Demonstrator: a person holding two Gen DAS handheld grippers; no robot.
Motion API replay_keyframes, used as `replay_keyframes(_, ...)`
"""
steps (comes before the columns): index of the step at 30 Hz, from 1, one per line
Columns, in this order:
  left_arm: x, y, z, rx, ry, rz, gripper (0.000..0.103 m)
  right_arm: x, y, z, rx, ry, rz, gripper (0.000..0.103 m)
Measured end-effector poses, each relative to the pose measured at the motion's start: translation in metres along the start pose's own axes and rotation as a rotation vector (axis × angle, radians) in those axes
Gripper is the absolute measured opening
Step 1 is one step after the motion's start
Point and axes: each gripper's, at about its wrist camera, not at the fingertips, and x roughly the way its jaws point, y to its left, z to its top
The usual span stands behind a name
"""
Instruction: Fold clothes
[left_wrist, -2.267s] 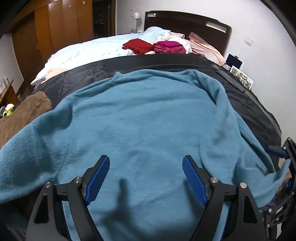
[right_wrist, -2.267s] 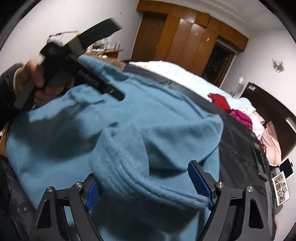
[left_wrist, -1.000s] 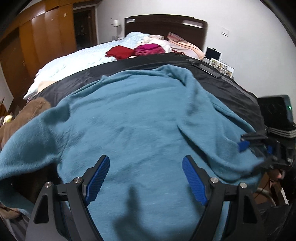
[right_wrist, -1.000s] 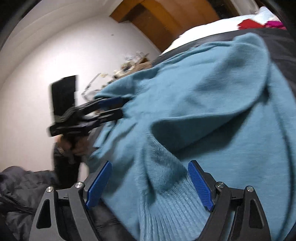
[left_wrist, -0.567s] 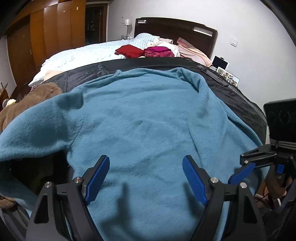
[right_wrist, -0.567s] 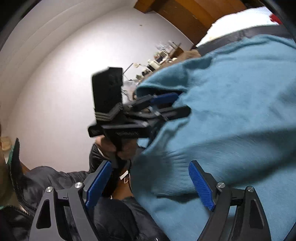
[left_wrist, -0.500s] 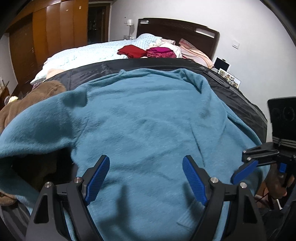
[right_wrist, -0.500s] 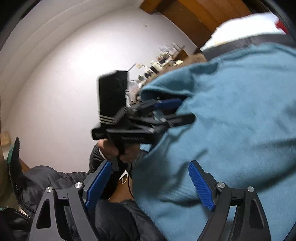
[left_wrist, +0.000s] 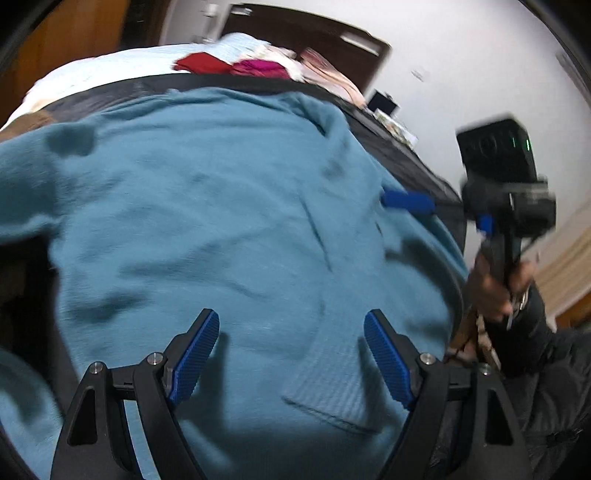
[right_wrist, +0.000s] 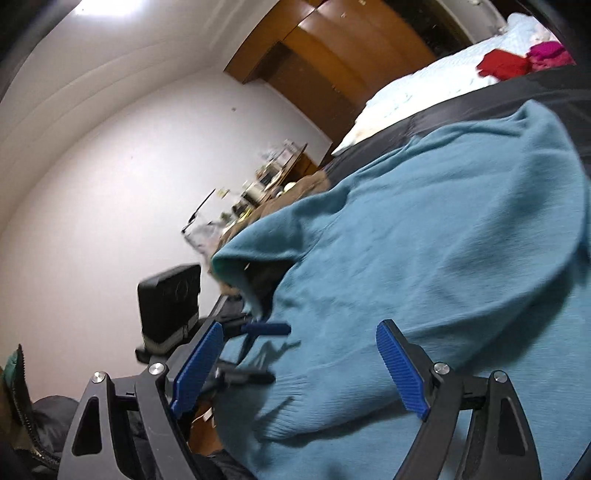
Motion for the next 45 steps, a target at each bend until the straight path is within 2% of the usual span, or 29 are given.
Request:
replay_keyframes(4,0.016,-0.025,-0.002,0.090,0.057,0.003,0.081,-0.010,-0.003,0.001,-0.010,-0.032,-0.023,0.087)
replay_keyframes(6,0.023,-0.032,-0.002,0.110,0.085,0.030,0.063,-0.014,-0.005,0.001,-0.019,-0.052,-0.035,0.087)
replay_keyframes(7,0.025,-0.035,-0.002,0.115,0.095,0.037,0.059,-0.016,-0.006,0.000,-0.020,-0.059,-0.036,0.087)
replay_keyframes(9,0.025,-0.040,0.000,0.120,0.104,0.040,0.039,-0.022,-0.011,0.000,-0.017,-0.075,-0.038,0.087)
replay_keyframes(10,0.024,-0.042,0.000,0.123,0.107,0.048,0.034,-0.023,-0.013,0.000,-0.015,-0.082,-0.038,0.087)
replay_keyframes(12,0.021,-0.047,0.003,0.128,0.105,0.084,0.010,-0.025,-0.017,0.000,-0.010,-0.095,-0.040,0.087)
replay_keyframes(13,0.020,-0.048,0.004,0.124,0.102,0.098,0.009,-0.027,-0.019,-0.001,-0.007,-0.101,-0.044,0.087)
replay_keyframes(16,0.004,-0.053,0.012,0.121,0.048,0.127,0.008,-0.039,-0.026,0.000,-0.003,-0.130,-0.068,0.087)
replay_keyframes(20,-0.038,-0.062,0.033,0.114,-0.106,0.188,0.007,-0.059,-0.035,0.002,0.007,-0.174,-0.099,0.087)
replay_keyframes(23,-0.072,-0.059,0.051,0.073,-0.228,0.248,0.007,-0.073,-0.043,0.004,0.014,-0.202,-0.119,0.087)
replay_keyframes(27,-0.101,-0.049,0.077,0.008,-0.326,0.284,0.007,-0.087,-0.047,0.006,-0.001,-0.228,-0.188,0.087)
replay_keyframes(29,-0.111,-0.045,0.090,-0.019,-0.356,0.291,0.007,-0.091,-0.045,0.009,-0.021,-0.226,-0.250,0.087)
replay_keyframes(33,-0.133,-0.044,0.106,-0.050,-0.424,0.302,0.007,-0.091,-0.039,0.019,-0.096,-0.208,-0.456,0.087)
replay_keyframes(35,-0.144,-0.045,0.113,-0.052,-0.454,0.299,0.007,-0.090,-0.038,0.023,-0.126,-0.194,-0.531,0.087)
replay_keyframes(38,-0.148,-0.052,0.115,-0.018,-0.448,0.290,0.007,-0.089,-0.040,0.030,-0.146,-0.184,-0.627,0.087)
replay_keyframes(40,-0.140,-0.055,0.114,0.007,-0.420,0.288,0.007,-0.091,-0.047,0.033,-0.124,-0.180,-0.628,0.087)
replay_keyframes(43,-0.116,-0.052,0.108,0.048,-0.330,0.264,0.009,-0.090,-0.052,0.031,-0.105,-0.172,-0.593,0.087)
replay_keyframes(44,-0.106,-0.048,0.105,0.047,-0.298,0.268,0.016,-0.089,-0.053,0.030,-0.105,-0.168,-0.577,0.087)
replay_keyframes(45,-0.095,-0.043,0.102,0.046,-0.266,0.272,0.033,-0.087,-0.053,0.029,-0.105,-0.164,-0.561,0.087)
